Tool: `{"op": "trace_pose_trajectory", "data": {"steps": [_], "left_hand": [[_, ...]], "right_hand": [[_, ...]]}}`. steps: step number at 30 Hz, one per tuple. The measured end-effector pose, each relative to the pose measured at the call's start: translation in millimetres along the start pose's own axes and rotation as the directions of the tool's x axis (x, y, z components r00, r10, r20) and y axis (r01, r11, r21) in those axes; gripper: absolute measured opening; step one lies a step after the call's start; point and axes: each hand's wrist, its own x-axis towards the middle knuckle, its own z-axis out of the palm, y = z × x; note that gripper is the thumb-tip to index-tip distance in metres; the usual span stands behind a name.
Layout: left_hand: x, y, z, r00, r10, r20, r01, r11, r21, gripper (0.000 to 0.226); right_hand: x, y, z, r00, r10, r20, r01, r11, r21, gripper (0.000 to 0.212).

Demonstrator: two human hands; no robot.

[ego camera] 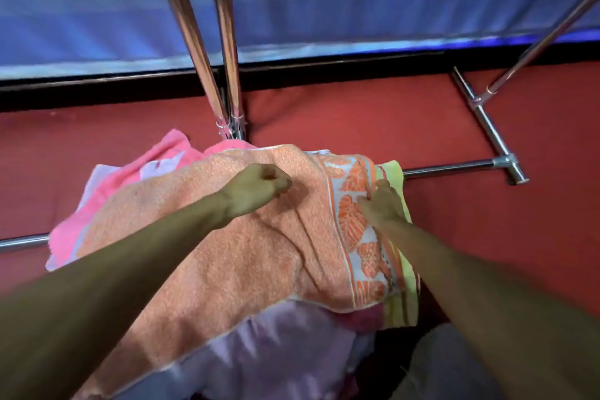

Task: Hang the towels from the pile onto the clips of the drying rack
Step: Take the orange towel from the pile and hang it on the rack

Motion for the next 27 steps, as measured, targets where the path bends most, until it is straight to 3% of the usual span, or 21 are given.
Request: {"op": "trace_pose_trajectory", "data": {"steps": [3,6,11,15,17,21,27], "left_hand": [[2.9,-0.1,8.2,1.0,-0.013,0.01,0.013,1.0,0.028,0.015],[-0.9,6.5,11.0,1.0,-0.005,0.021,0.004,0.999,0.042,0.013],[-9.0,16.1,10.2,1.0,0.011,0.0,-0.011,0.997,0.082,0.015],[-19.9,20.7,9.1,1.0,-0.005,0.0,0.005,0.996,0.092,0.015],[-21.7,21.0,9.2,1.0,-0.009,0.003,0.009,0.994,0.11,0.014],[-21.1,24.1,12.0,1.0,-0.009,0.002,0.009,0.99,0.139,0.018],[-35.9,43.7,5.3,0.999,0.052,0.015,-0.054,0.979,0.195,0.015]], "right_hand": [[1.4,6.3,8.2,0.998,0.054,0.031,-0.055,0.998,0.014,0.057],[1.7,2.3,14.7,0.991,0.091,0.099,-0.092,0.996,-0.001,0.028],[-0.4,-3.3,23.0,0.998,0.052,0.028,-0.052,0.998,-0.023,0.035],[-6.2,-6.1,24.0,0.989,0.126,0.07,-0.136,0.98,0.144,0.079],[-4.9,-3.9,28.5,0.988,0.145,0.051,-0.152,0.974,0.165,0.065],[-7.8,2.8,22.8,0.989,0.074,-0.129,-0.054,0.987,0.153,0.032],[-22.5,-10.1,-19.8,0.972,0.04,-0.23,0.006,0.981,0.196,0.036]]}}
